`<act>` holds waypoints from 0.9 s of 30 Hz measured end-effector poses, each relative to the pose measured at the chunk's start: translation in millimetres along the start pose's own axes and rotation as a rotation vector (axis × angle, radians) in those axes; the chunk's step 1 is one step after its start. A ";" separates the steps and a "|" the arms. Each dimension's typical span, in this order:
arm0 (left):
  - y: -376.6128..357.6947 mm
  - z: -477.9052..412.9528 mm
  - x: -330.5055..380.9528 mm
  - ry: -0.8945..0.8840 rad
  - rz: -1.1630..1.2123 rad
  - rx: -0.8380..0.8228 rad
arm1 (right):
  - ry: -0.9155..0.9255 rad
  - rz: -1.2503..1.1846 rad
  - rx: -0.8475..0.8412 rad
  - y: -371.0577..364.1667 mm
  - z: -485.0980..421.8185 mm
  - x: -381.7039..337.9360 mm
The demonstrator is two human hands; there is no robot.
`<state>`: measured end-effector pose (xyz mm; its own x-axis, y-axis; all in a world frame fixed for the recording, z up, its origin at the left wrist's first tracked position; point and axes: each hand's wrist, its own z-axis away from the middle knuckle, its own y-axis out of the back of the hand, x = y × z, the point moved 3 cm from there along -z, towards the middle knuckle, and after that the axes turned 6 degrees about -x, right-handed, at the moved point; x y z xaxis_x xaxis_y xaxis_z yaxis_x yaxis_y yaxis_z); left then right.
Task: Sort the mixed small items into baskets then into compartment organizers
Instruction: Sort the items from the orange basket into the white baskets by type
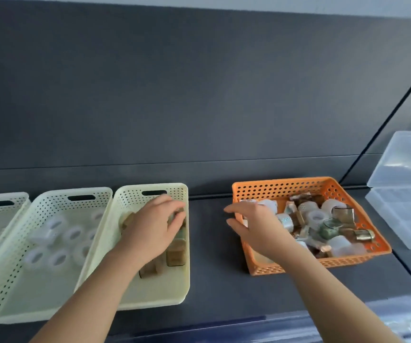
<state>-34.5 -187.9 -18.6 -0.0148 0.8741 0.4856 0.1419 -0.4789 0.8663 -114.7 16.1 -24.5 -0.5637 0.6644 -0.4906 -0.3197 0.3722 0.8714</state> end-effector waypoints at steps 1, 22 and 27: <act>-5.6 -9.5 15.3 -0.032 0.039 0.001 | -0.033 -0.009 0.023 11.5 5.5 13.9; -141.0 -128.9 118.9 0.073 -0.221 -0.530 | -0.013 0.120 -0.478 46.3 -25.4 164.5; -133.3 -128.4 116.8 0.192 -0.008 -0.466 | -0.067 -0.125 -0.338 61.7 -29.0 186.3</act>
<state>-182.2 -32.4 -62.4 -0.2024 0.8678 0.4538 -0.3149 -0.4965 0.8089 -261.5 144.0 -62.2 -0.4570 0.6721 -0.5827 -0.6232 0.2256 0.7489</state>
